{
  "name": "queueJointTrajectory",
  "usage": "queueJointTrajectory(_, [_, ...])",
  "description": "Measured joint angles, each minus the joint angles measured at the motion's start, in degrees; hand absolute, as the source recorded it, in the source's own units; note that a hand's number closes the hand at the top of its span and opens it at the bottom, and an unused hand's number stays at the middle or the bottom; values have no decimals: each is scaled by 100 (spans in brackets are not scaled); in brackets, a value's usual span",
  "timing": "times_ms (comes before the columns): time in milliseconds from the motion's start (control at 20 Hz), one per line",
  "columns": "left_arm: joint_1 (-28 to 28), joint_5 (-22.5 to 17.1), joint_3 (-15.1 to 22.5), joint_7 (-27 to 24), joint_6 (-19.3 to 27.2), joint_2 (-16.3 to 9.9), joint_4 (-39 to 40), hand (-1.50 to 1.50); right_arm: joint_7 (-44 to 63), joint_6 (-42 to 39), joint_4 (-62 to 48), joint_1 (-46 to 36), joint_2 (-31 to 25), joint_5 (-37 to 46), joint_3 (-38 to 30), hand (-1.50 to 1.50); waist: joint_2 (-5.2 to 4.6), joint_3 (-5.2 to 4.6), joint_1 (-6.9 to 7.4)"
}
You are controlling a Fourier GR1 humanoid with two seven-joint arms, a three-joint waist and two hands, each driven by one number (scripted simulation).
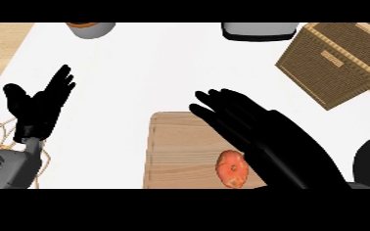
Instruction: Pick the squash from the cutting board and place it in the basket
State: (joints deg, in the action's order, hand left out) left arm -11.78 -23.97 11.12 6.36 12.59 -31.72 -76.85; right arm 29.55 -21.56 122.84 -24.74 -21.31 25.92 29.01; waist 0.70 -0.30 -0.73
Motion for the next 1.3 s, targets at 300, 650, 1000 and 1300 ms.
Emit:
queueJointTrajectory(300, [1, -6, -84, 18, -99, -8, 14, 0, 1360, -1478, -43, -826, -292, -1392, -728, -150, -29, 7, 40])
queueJointTrajectory(650, [53, 87, -170, 0, -154, 87, 38, 0, 1733, -2209, 26, -806, -994, -3601, -1726, -150, -38, 19, 3])
queueJointTrajectory(1000, [84, 264, -290, 114, -274, 188, -93, 0, 1303, -2541, 147, -89, -1372, -4507, -2891, -150, -56, 30, 29])
queueJointTrajectory(1300, [33, 485, -403, 165, -272, 408, -79, 0, 267, -2931, 379, 1029, -814, -3609, -3265, -150, -69, 35, 46])
